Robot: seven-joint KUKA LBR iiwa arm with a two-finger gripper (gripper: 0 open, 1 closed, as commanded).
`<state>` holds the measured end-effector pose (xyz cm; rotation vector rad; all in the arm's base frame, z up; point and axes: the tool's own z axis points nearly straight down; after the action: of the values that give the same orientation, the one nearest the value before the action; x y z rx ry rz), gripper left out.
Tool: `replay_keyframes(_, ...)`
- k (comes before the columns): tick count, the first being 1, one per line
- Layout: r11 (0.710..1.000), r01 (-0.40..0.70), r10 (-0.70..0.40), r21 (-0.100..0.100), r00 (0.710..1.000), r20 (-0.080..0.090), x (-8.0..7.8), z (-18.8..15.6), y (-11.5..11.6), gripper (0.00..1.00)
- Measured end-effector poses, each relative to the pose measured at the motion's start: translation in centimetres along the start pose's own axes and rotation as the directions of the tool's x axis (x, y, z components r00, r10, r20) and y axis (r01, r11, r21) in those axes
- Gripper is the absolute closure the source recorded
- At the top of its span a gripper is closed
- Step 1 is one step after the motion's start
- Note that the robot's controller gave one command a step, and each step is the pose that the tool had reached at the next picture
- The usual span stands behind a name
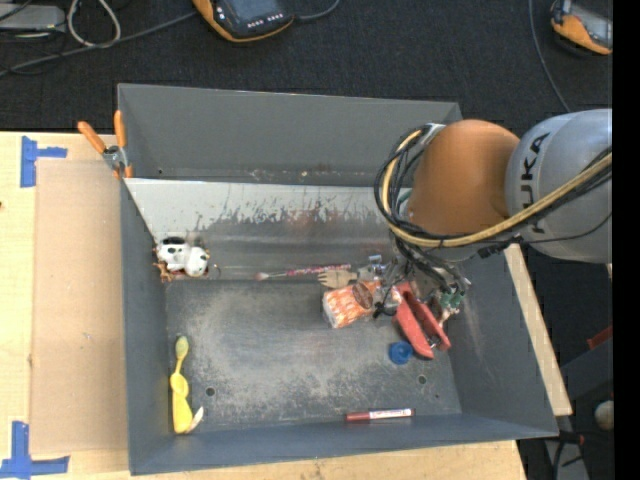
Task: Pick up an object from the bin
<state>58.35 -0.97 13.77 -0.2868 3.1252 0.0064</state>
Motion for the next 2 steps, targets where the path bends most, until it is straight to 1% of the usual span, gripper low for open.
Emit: replay_keyframes(2,1.000,0.000,0.000,0.000,1.000,0.002,-0.1,-3.0,0.1,1.00)
